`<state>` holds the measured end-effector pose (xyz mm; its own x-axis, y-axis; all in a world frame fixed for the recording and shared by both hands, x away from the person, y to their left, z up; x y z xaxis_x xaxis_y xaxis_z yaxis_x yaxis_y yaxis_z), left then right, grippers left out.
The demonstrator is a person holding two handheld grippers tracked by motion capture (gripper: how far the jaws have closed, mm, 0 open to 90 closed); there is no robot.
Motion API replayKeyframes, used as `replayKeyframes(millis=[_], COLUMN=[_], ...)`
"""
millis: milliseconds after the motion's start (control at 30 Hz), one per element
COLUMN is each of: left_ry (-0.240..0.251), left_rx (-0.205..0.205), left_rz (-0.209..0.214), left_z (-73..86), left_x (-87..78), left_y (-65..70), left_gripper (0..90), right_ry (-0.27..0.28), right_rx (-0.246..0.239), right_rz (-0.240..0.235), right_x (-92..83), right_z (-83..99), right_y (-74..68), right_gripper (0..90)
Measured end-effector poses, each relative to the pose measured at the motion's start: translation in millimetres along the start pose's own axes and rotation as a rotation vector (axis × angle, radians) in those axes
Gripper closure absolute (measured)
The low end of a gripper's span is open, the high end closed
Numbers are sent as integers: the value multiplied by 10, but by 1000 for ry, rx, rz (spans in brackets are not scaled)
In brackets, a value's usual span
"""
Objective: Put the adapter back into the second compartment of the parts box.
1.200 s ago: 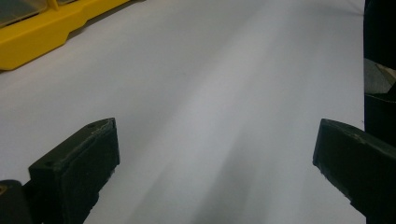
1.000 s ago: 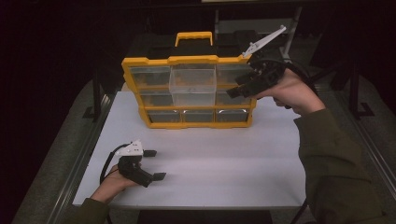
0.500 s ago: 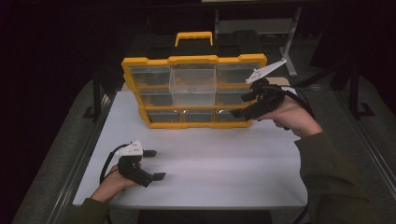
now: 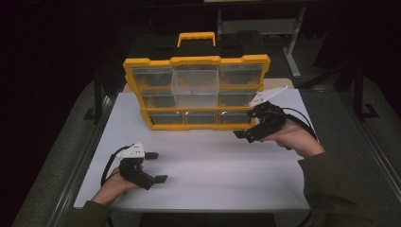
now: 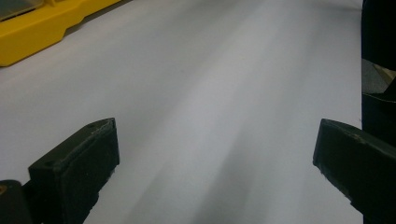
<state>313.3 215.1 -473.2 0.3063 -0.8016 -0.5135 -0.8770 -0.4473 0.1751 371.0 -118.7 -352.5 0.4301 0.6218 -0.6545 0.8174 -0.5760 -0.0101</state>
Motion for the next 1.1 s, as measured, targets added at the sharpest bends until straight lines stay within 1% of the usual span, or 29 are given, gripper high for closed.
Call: replayKeyframes(millis=[133,233,267,333,367,500,600,667,800,1100], left_ry=[-2,-1,-1,-3,-3,-3,-4,-4,2,3], left_rx=[-2,-4,-5,-2,-2,-3,-4,-3,-4,0], left_rz=[0,-4,-6,-7,-7,-9,-11,-13,-13,-18], left_z=[3,1,1,3,3,2,3,3,-1,1], left_x=[5,7,7,6,6,7,8,4,0,-4], left_y=[1,2,3,1,1,4,4,1,-1,0], left_gripper=[0,0,0,0,0,0,0,0,0,0], right_ry=[-3,-9,-5,-2,7,12,22,18,17,39], right_rx=[-8,1,-2,9,4,8,20,29,35,80], right_rz=[10,17,20,26,30,44,45,37,46,68], right_x=[71,117,132,156,172,215,253,284,337,406], right_z=[139,246,280,352,386,531,641,721,861,1126], right_y=[-43,-68,-72,-91,-93,-112,-129,-150,-182,-237], right_gripper=[20,1,0,0,0,0,0,0,0,0])
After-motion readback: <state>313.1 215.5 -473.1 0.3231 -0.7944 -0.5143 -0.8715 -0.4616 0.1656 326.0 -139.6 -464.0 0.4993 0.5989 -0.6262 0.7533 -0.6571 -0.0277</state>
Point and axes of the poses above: each handheld gripper's, and its own axes: x roughly forward along the jaws, z roughly out of its underside, y roughly to its right, the point moved 6 cm from there along x, roughly forward along the jaws, and after that the axes turned 3 degrees about y, right-handed, at the moved point
